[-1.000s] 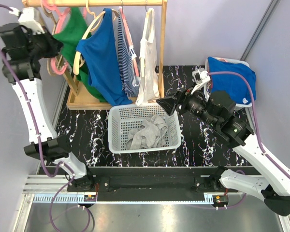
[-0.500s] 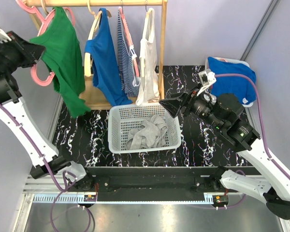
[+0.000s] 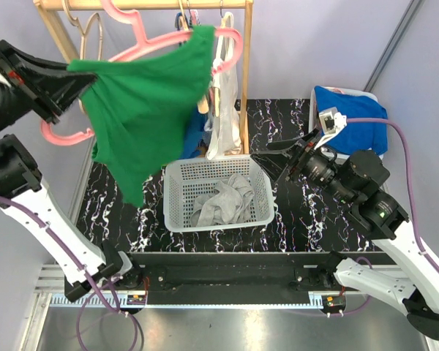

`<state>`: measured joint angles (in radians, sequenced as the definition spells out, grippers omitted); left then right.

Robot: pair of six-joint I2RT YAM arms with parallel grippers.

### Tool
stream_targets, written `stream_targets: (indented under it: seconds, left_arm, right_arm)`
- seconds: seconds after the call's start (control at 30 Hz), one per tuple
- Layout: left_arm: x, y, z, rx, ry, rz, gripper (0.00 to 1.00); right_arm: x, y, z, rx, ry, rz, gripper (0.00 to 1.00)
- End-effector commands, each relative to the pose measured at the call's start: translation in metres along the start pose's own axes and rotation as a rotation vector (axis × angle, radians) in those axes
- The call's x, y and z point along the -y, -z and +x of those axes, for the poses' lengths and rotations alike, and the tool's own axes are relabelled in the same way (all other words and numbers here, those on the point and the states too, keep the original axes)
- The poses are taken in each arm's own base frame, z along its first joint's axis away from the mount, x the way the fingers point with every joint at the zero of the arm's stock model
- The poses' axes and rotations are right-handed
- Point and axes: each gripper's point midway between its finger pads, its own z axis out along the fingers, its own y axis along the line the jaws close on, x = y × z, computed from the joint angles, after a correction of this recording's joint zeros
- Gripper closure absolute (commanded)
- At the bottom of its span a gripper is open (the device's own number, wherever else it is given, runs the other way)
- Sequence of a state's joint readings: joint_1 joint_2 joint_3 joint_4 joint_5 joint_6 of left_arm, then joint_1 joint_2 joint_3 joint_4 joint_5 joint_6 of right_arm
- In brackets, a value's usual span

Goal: Remove the tank top from the hanger
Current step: Pick up the hanger from the clothesline.

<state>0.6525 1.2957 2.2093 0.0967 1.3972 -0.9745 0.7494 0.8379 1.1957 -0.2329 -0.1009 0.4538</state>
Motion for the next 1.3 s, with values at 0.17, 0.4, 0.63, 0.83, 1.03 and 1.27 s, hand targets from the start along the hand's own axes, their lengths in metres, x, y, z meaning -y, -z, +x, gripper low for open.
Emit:
stream_targets:
  seconds: [0.17,0.4,0.63,0.83,1.03,1.27]
  left_arm:
    - [0.053,0.0,-0.028,0.03,-0.144,0.073,1.0]
    - [0.047,-0.008,-0.043,0.124,-0.105,0.118,1.0]
    - [0.04,-0.022,-0.04,0.203,-0.053,0.203,1.0]
    - [0.025,-0.043,0.005,0.176,0.038,0.272,1.0]
    - [0.014,-0.059,0.066,0.109,0.119,0.221,1.0]
    - [-0.004,-0.07,0.113,0.059,0.211,0.116,1.0]
  right_arm:
    - [-0.006,0.011,-0.009,0.017,0.001,-0.015,0.18]
    - [-0.01,0.018,-0.029,0.066,0.045,0.001,0.17]
    - [-0.021,0.019,-0.068,0.143,0.107,0.011,0.16]
    - [-0.038,0.022,-0.107,0.219,0.174,-0.007,0.14]
    - [-0.043,0.008,-0.116,0.216,0.195,-0.016,0.13]
    - [-0.041,-0.022,-0.108,0.185,0.187,-0.035,0.13]
